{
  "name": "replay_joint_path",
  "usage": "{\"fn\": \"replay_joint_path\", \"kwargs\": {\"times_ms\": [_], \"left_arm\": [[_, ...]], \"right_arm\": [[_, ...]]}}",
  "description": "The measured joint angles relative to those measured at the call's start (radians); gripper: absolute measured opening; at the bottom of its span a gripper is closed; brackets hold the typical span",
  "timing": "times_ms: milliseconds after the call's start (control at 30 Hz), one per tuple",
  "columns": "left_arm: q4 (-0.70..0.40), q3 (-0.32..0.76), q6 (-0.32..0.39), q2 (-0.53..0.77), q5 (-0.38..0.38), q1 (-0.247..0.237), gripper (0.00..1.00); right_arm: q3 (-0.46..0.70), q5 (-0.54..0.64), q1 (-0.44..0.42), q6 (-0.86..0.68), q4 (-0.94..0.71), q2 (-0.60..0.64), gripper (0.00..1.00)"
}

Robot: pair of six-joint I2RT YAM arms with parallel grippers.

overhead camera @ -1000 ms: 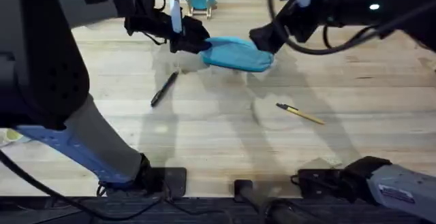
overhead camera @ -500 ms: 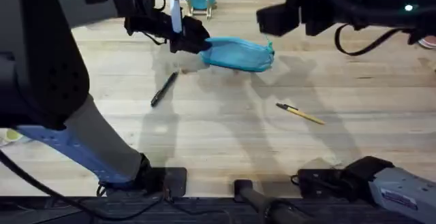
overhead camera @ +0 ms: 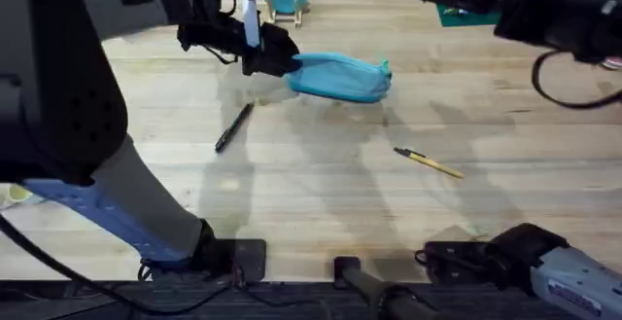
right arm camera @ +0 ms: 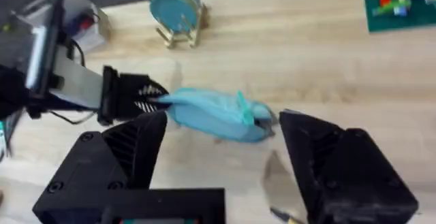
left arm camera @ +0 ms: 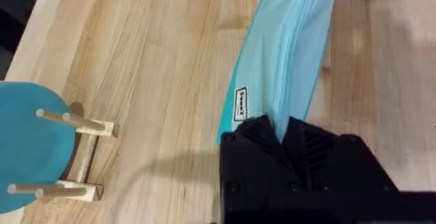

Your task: Unzip the bag, pick up the pens from the table one at a time and place them inside, then zip the bag closed.

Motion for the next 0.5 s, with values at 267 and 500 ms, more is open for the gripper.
{"fn": "replay_joint_path", "kwargs": {"times_ms": [267, 500], "left_arm": [[0.000, 0.000, 0.000, 0.000, 0.000, 0.000, 0.042], [0.000, 0.000, 0.000, 0.000, 0.000, 0.000, 0.042]], "right_arm": [[0.000, 0.003, 0.000, 0.048, -0.043, 0.009, 0.997], [0.000, 0.004, 0.000, 0.049, -0.050, 0.056, 0.997]]}}
